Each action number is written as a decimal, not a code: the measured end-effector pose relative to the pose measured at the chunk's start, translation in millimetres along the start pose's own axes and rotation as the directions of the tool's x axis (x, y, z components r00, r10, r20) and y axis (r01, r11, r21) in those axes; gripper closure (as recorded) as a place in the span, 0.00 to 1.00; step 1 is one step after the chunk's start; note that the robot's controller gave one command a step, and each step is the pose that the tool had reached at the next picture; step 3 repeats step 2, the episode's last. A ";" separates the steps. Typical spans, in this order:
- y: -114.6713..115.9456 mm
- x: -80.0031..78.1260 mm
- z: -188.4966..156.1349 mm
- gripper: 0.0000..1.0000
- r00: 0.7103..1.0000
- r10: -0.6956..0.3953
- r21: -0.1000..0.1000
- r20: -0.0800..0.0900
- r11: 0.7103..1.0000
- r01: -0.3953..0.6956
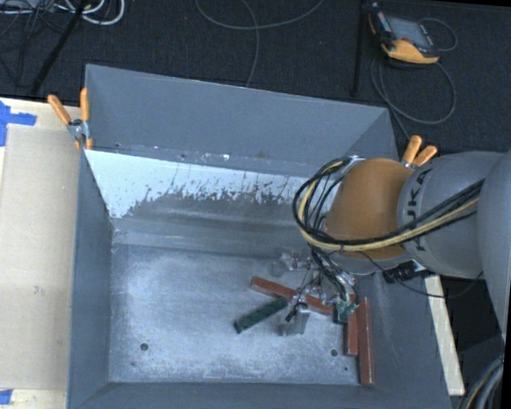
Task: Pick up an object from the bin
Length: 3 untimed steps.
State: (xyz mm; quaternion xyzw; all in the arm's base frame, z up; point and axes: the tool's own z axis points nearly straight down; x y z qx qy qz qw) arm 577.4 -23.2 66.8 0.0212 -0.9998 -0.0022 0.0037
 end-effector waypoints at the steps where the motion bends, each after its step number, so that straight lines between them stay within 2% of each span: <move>1: -3.9 -2.0 -3.1 1.00 1.000 0.002 0.004 0.006 1.000 -0.002; 2: 19.2 -3.4 -160.8 1.00 0.994 -0.105 0.006 0.016 0.994 0.105; 3: 19.2 -3.4 -160.8 1.00 0.994 -0.105 0.006 0.016 0.994 0.105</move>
Offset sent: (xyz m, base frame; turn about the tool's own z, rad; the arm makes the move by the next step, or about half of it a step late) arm 0.0000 0.0000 0.0000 0.0000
